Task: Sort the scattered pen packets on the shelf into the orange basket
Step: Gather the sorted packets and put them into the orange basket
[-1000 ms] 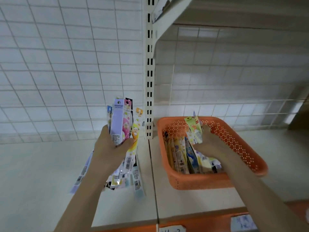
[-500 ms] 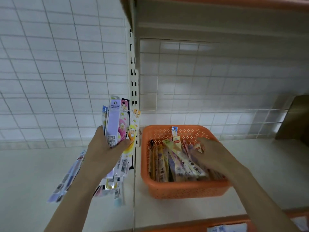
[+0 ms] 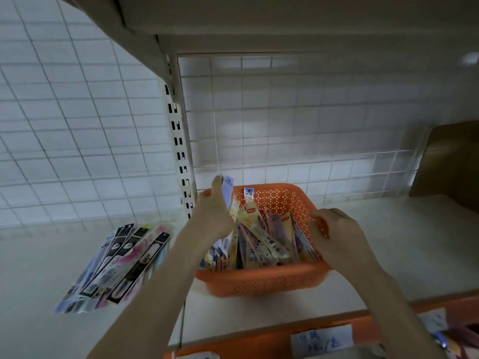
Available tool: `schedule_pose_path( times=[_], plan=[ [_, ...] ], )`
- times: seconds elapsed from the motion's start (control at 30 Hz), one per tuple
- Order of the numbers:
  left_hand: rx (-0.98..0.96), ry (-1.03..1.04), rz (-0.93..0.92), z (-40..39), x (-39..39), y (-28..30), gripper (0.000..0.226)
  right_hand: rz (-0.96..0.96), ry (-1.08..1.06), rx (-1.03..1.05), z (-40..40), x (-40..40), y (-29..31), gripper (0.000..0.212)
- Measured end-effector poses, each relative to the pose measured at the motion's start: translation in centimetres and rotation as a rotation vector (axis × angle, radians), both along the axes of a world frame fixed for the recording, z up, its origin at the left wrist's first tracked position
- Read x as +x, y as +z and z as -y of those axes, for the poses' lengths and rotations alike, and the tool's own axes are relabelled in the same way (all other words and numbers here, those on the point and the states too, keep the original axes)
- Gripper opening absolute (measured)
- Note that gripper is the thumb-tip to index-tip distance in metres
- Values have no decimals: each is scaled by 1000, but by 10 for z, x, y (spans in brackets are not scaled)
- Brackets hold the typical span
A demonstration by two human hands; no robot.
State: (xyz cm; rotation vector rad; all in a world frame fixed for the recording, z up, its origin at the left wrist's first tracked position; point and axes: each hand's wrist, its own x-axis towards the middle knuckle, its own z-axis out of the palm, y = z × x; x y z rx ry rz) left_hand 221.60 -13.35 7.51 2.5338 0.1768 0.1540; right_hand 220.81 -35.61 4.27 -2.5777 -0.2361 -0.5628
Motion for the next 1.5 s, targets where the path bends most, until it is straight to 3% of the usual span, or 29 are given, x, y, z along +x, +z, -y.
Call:
schedule_pose_path(
  times=[0.13,0.27,0.43,0.53,0.73,0.93,1.1,1.17,1.33,1.5],
  plan=[
    [191,11,-130,4,9,-8,82,3,4,0,-1,0,0,24],
    [313,-43,-266,9,7,-8,29,0,11,-8,-5,-1,4,25],
    [400,-85,-77,3,-8,2,38,1,42,4,-15,-3,9,23],
    [284,-36,59,-15,-20,3,55,20,78,-1,-29,-5,13,20],
    [28,202,277,-79,-75,-25,24,16,203,35,-84,-13,19,21],
    [26,452,232,-174,-121,-52,13,20,358,28,-172,-24,22,20],
    [29,589,237,-231,-151,-67,18,-54,469,71,-254,-33,3,20],
    [36,623,194,-249,-159,-77,21,-131,392,64,-278,-37,-10,27],
    [91,648,59,-285,-163,-96,26,-451,154,-42,-309,-36,-48,71],
    [148,541,14,-298,-137,-103,29,-505,109,-84,-330,-36,-59,79]
  ],
)
